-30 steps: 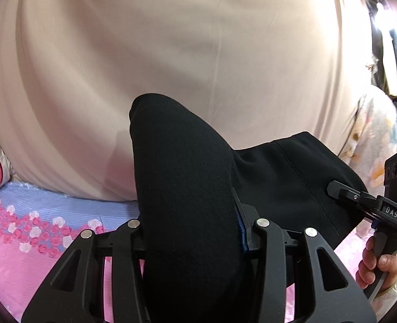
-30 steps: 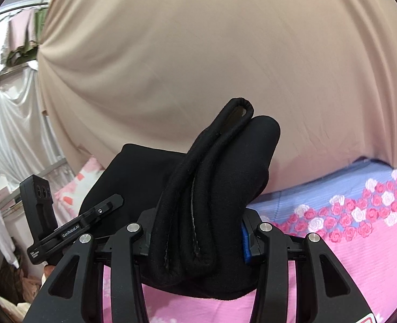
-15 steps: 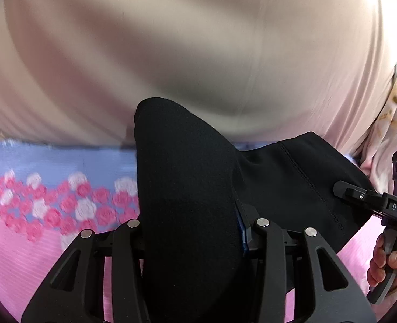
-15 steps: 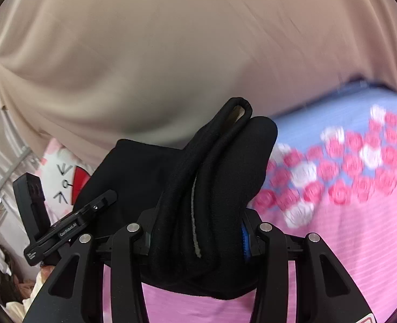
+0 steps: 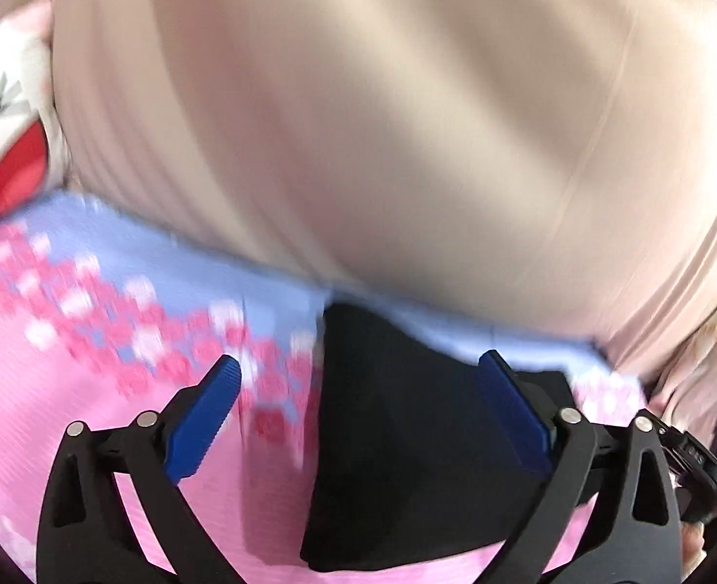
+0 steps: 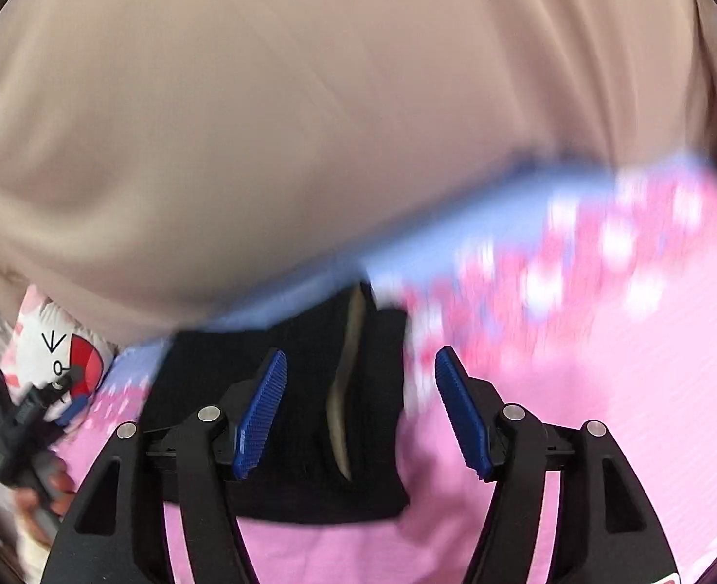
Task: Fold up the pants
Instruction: 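Lower the folded pants onto the bed and open both grippers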
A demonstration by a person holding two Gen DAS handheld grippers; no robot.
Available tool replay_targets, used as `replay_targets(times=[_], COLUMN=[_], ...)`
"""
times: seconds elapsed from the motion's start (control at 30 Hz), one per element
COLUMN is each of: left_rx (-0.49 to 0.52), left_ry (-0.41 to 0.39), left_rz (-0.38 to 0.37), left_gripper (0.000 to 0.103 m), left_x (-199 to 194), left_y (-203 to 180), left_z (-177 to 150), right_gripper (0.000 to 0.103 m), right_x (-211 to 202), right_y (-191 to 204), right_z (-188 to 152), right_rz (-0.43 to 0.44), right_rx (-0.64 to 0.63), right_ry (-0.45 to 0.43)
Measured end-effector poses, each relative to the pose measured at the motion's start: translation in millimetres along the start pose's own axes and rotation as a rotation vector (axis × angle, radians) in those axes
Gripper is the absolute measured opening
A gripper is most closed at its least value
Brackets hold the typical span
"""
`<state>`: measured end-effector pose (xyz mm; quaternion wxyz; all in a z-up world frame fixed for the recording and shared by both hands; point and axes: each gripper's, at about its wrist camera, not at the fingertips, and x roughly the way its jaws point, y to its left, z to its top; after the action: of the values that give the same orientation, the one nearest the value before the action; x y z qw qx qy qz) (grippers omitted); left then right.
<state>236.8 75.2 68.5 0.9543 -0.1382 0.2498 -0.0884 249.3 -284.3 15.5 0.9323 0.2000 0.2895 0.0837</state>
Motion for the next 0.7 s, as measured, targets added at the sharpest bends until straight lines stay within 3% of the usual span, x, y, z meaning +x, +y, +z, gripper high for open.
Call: replay_targets(times=[0.07, 0.1, 0.2, 0.27, 0.33, 0.37, 0.4, 0.47, 0.57, 0.7], left_rx=[0.065, 0.114, 0.2, 0.246, 0.299, 0.31, 0.285, 0.253, 0.329, 0.381], left_ry=[-0.018, -0.015, 0.086, 0.205, 0.304, 0.312, 0.294, 0.284, 0.292, 0.252], left_rz=[0.033, 0.055, 0.103, 0.145, 0.232, 0.229, 0.2, 0.204, 0.247, 0.247], left_gripper=[0.098, 0.098, 0.098, 0.098, 0.098, 0.098, 0.098, 0.098, 0.098, 0.098], left_x=[0, 8, 55, 106, 145, 156, 156, 147, 131, 80], left_y=[-18, -33, -63, -69, -66, -62, -58, -57, -69, -82], left_z=[9, 12, -1, -25, -56, -68, -70, -63, -65, -70], right_gripper=[0.054, 0.045, 0.041, 0.041, 0.042, 0.043, 0.043, 0.044, 0.046, 0.048], right_x=[-3, 1, 38, 71, 111, 119, 116, 110, 88, 26], right_y=[29, 49, 78, 71, 43, 25, 16, 10, 29, 49], right_z=[12, 15, 11, 4, -15, -24, -21, -16, -15, -14], right_rz=[-0.012, -0.015, -0.027, -0.093, -0.233, -0.179, -0.135, -0.13, -0.186, -0.135], right_rx=[-0.104, -0.168, -0.267, -0.276, -0.266, -0.214, -0.156, -0.097, -0.156, -0.173], right_ry=[-0.007, -0.009, 0.062, 0.11, 0.192, 0.178, 0.176, 0.195, 0.169, 0.068])
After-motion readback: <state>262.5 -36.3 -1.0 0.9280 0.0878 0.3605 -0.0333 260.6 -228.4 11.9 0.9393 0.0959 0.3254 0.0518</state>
